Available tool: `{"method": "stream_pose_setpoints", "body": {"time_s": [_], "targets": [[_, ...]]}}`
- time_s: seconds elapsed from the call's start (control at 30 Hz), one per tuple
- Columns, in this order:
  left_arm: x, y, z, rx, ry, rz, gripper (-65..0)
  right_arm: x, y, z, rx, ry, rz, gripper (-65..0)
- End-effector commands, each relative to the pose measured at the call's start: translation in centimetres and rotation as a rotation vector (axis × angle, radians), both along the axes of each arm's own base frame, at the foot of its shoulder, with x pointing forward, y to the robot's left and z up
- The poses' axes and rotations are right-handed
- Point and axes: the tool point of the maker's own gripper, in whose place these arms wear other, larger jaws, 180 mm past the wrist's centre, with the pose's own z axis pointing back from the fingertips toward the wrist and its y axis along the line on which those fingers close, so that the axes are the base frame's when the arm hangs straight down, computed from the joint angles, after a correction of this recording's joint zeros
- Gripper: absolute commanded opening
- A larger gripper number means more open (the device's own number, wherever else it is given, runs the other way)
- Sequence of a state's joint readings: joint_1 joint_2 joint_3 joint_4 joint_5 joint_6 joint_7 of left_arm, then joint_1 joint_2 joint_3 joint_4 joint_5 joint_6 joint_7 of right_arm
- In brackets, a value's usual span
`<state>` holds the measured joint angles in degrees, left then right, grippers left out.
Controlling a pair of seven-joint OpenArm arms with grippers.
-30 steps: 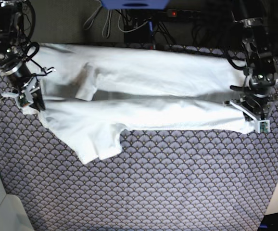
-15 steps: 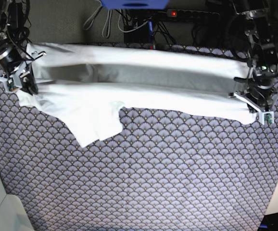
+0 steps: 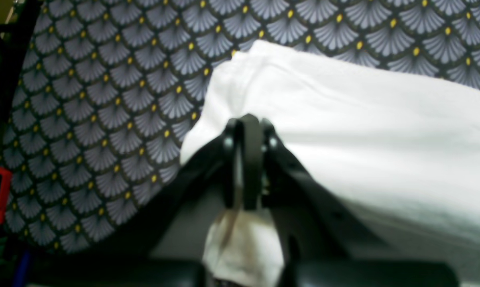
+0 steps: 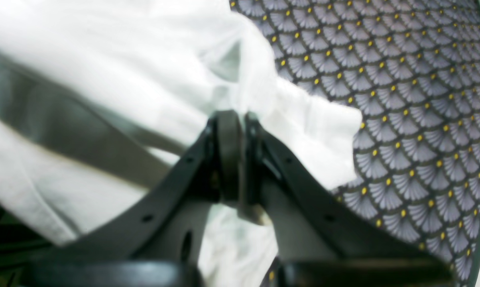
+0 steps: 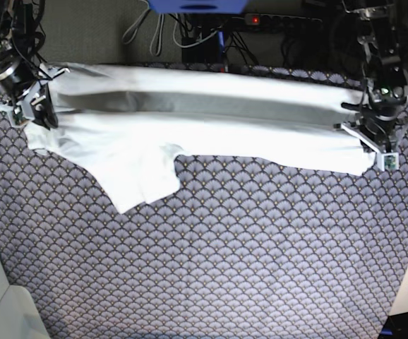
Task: Fold the T-shirt properly
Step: 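Lift the hem and fold it toward the collar with both grippers, then release the right gripper and move it to the shirt's folded end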
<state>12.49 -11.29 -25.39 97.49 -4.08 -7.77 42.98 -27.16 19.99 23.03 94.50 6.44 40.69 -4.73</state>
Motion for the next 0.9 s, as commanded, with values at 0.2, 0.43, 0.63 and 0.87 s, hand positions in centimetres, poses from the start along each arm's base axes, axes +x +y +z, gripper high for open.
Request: {"method": "stream_pose_setpoints", "body": {"time_s": [0.2, 0.43, 0.63, 0.87], "targets": [[-0.2, 1.2, 0.4, 0.018, 0.081, 0.026, -50.7, 0.5, -0.6, 1.0, -0.011, -0.033, -0.004, -65.0], [-0.3, 1.2, 0.4, 0.019, 0.086, 0.027, -31.9, 0.0, -1.2, 0.1, -0.040, 0.025, -0.018, -53.5], [-0.3, 1.2, 0.3, 0.018, 0.087, 0.027, -31.9, -0.7, -1.7, -0.7, -0.068, 0.082, -0.026, -43.5], [-0.4, 1.2, 0.4, 0.020, 0.088, 0.023, -31.8, -2.2, -3.8, -0.4, -0.105, 0.102, -0.060, -41.5]]}}
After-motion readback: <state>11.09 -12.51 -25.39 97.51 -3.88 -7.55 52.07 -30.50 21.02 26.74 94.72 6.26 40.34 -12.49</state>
